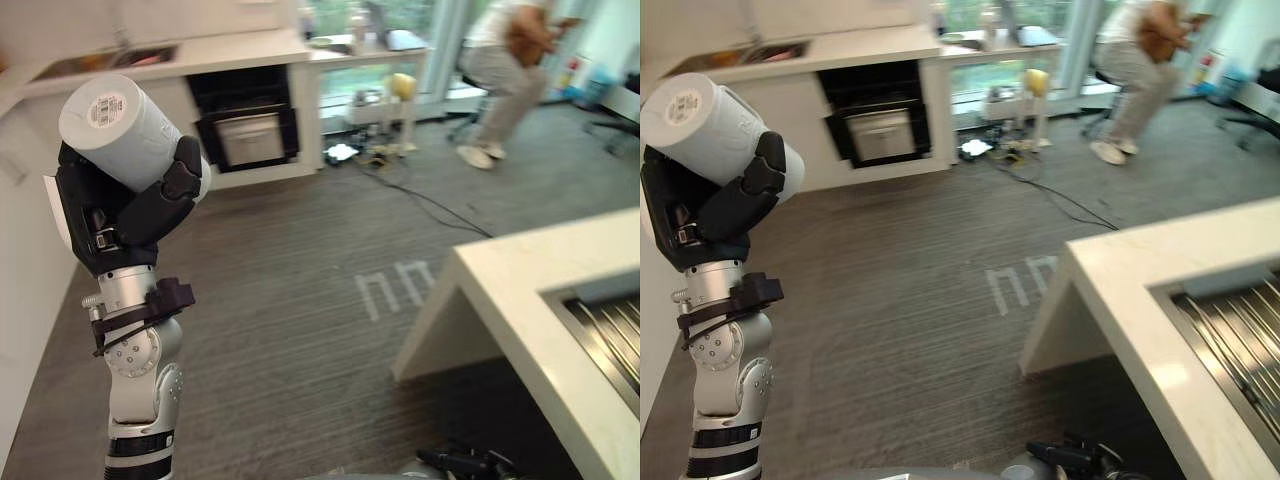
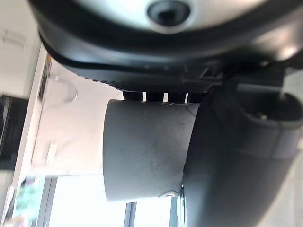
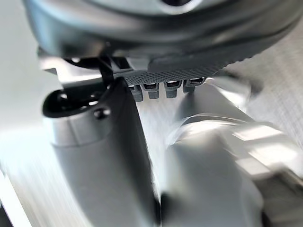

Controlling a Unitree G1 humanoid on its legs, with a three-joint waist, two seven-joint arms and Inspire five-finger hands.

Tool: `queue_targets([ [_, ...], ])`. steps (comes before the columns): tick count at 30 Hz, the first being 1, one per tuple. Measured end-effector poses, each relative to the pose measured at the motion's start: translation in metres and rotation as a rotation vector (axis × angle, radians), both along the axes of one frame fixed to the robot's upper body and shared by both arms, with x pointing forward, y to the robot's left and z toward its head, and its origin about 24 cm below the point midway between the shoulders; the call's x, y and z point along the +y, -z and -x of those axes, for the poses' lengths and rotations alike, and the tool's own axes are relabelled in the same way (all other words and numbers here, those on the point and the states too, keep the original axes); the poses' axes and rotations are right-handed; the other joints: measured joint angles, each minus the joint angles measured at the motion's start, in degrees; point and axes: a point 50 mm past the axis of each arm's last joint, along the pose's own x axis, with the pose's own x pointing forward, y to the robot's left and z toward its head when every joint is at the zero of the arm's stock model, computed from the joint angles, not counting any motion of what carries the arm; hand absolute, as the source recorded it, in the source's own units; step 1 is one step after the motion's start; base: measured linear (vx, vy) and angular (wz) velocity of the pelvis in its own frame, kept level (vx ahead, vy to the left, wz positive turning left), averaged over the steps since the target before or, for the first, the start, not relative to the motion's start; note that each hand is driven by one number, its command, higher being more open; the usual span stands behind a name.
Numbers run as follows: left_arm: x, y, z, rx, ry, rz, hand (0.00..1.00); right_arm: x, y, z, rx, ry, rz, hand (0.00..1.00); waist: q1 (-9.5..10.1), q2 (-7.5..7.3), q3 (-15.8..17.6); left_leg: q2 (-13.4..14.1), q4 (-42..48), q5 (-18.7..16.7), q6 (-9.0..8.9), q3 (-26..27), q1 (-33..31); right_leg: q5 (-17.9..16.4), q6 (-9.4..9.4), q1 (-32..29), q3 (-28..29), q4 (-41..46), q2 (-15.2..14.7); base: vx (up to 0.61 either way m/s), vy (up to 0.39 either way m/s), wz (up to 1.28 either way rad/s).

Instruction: Walk over to the sink, pick up the cup, carry it to the dishwasher, place the cup inside the dishwasher, then close the dishwasher door

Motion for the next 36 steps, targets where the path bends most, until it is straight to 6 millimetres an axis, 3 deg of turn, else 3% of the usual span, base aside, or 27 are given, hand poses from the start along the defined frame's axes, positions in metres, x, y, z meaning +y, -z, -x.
queue_targets([
  [4,-0.011,0.006,-0.004,0.029,0.037,0.011,0.0,0.011,-0.003,-0.011,-0.052,-0.025,-0.021,1.0,-0.18,-0.17,0.28,-1.69,-0.41,-2.45,0.13,-5.33,3.82,0.37,0.06,-8.98,6.38,-4.17,9.97,0.17,-0.04,0.82],
  [6,-0.033,0.006,-0.01,0.041,0.133,-0.006,0.0,0.015,-0.006,-0.015,-0.076,-0.057,-0.019,1.0,-0.56,-0.46,0.44,-1.58,2.35,-5.78,-1.03,-7.08,5.66,5.47,0.35,-11.26,7.26,-12.28,12.62,0.37,-0.106,0.49],
  [8,-0.055,0.006,-0.012,0.051,0.238,-0.042,0.0,0.017,-0.007,-0.017,-0.088,-0.069,-0.021,1.0,-1.21,-1.55,0.86,-1.95,7.5,-10.49,-2.05,-9.48,6.56,13.13,0.61,-10.57,8.49,-16.56,12.38,0.39,-0.105,0.57],
  [9,-0.069,0.005,-0.011,0.052,0.307,-0.078,0.0,0.016,-0.008,-0.018,-0.1,-0.066,-0.016,1.0,-1.84,-0.95,0.98,-1.5,10.16,-13.15,-3.36,-10.36,6.61,17.76,-1.98,-10.27,8.21,-14.69,12.46,0.34,-0.088,0.58],
  [10,-0.076,0.004,-0.011,0.043,0.342,-0.099,0.0,0.014,-0.009,-0.02,-0.116,-0.062,-0.01,1.0,-1.96,-0.15,1.6,-0.85,11.27,-13.9,-3.68,-10.1,6.67,16.79,-3.9,-10.43,7.59,-12.82,12.72,0.38,-0.086,0.61],
  [12,-0.095,-0.007,-0.014,-0.009,0.443,-0.17,0.0,0.012,-0.011,-0.023,-0.155,-0.027,-0.008,1.0,-1.59,0.43,3.59,0.77,13.54,-14.5,-4.46,-10.0,7.23,12.04,-4.79,-11.14,5.13,-5.82,12.59,0.28,-0.056,0.43],
  [13,-0.106,-0.045,-0.002,-0.239,0.484,-0.213,0.0,0.03,-0.01,-0.016,-0.192,0.053,-0.066,1.0,-1.67,-0.7,2.06,4.74,19.92,-20.57,-6.26,-5.35,6.87,2.68,-5.85,-13.08,1.27,6.97,11.39,0.12,-0.022,0.19],
  [16,-0.106,-0.045,-0.002,-0.239,0.484,-0.212,0.0,0.03,-0.01,-0.016,-0.191,0.052,-0.066,1.0,-1.73,-0.71,2.05,4.73,19.93,-20.57,-6.26,-5.34,6.87,2.68,-5.85,-13.08,1.26,6.94,11.39,0.0,0.0,-0.02],
  [18,-0.106,-0.041,-0.001,-0.223,0.481,-0.182,0.0,0.033,-0.008,-0.015,-0.18,0.046,-0.075,1.0,-1.69,-0.86,1.0,5.34,19.42,-19.92,-7.31,-3.61,7.21,3.21,-5.71,-13.11,1.39,5.32,12.67,0.0,0.003,-0.32],
  [19,-0.105,-0.032,0.001,-0.193,0.47,-0.141,0.0,0.034,-0.005,-0.011,-0.152,0.038,-0.08,1.0,-1.3,0.59,-1.32,6.77,17.22,-18.76,-7.92,-1.74,7.73,3.78,-5.69,-12.75,1.93,3.08,14.44,0.03,0.007,-0.54],
  [21,-0.105,-0.018,0.003,-0.152,0.444,-0.052,0.0,0.039,-0.003,-0.008,-0.131,0.034,-0.086,1.0,-1.37,-1.13,-3.14,6.58,15.05,-17.88,-8.35,-0.59,8.96,-0.35,-5.02,-12.74,-0.65,8.3,11.06,0.07,-0.005,-0.4],
  [22,-0.103,-0.007,0.004,-0.11,0.407,0.019,0.0,0.043,0.0,-0.005,-0.099,0.027,-0.087,1.0,-0.76,-2.62,-3.48,6.34,15.38,-17.87,-8.36,-0.21,9.84,-3.17,-5.8,-11.56,-1.86,8.94,9.11,0.08,-0.043,-0.17],
  [25,-0.097,0.034,0.003,0.082,0.283,0.186,0.0,0.042,0.001,-0.003,-0.07,0.024,-0.083,1.0,0.16,-3.67,-4.05,7.48,16.94,-15.73,-8.72,-0.73,9.98,-3.77,-6.34,-9.03,-5.33,7.74,8.5,0.11,-0.144,0.3],
  [26,-0.094,0.042,0.004,0.115,0.247,0.216,0.0,0.042,0.001,-0.003,-0.062,0.024,-0.083,1.0,0.3,-3.87,-3.91,7.65,17.46,-14.96,-8.58,-0.66,9.85,-3.66,-6.46,-8.21,-5.79,6.94,8.46,0.11,-0.189,0.39],
  [28,-0.08,0.06,0.01,0.2,0.1,0.312,0.0,0.046,0.004,0.0,-0.037,0.066,-0.104,1.0,1.65,-5.61,-2.79,8.91,20.92,-12.43,-7.78,-1.05,9.13,-2.71,-7.5,-3.83,-7.79,2.76,8.43,0.03,-0.205,0.52],
  [31,-0.067,0.066,0.017,0.204,-0.019,0.377,0.0,0.045,0.007,0.004,-0.013,0.119,-0.135,1.0,2.72,-6.18,-1.89,10.51,25.92,-12.89,-7.62,-5.94,5.2,-4.0,-6.9,-2.27,-12.38,1.19,7.9,-0.09,-0.133,0.78],
  [32,-0.057,0.069,0.021,0.2,-0.085,0.391,0.0,0.043,0.007,-0.001,-0.008,0.11,-0.135,1.0,3.34,-6.02,-0.64,10.64,32.36,-12.21,-7.21,-8.11,2.43,-4.41,-7.51,-1.63,-12.27,0.06,8.32,-0.16,-0.094,0.53],
  [33,-0.051,0.071,0.023,0.205,-0.125,0.401,0.0,0.042,0.007,-0.004,-0.001,0.104,-0.135,1.0,3.4,-5.32,0.01,10.81,36.58,-11.05,-6.42,-8.72,0.72,-4.37,-7.45,-0.77,-12.31,-1.63,8.99,-0.14,-0.083,0.31],
  [34,-0.045,0.076,0.028,0.224,-0.179,0.426,0.0,0.039,0.008,-0.004,0.02,0.1,-0.133,1.0,3.46,-3.24,0.3,12.6,42.03,-8.24,-3.85,-9.33,-2.53,-4.13,-7.37,2.02,-12.65,-4.59,11.62,-0.03,-0.081,0.32],
  [35,-0.039,0.078,0.034,0.225,-0.222,0.422,0.0,0.036,0.008,-0.005,0.025,0.093,-0.136,1.0,4.09,-3.04,0.77,14.61,49.65,-4.67,-2.12,-8.49,-7.0,-7.56,-6.65,1.29,-12.65,5.95,11.14,0.02,-0.087,0.38],
  [36,-0.035,0.08,0.039,0.234,-0.245,0.409,0.0,0.037,0.008,-0.002,0.043,0.081,-0.142,1.0,4.24,-4.69,0.63,14.97,55.75,-1.71,-1.53,-7.15,-9.74,-10.44,-4.91,4.32,-11.5,5.81,9.03,0.15,-0.066,0.41],
])
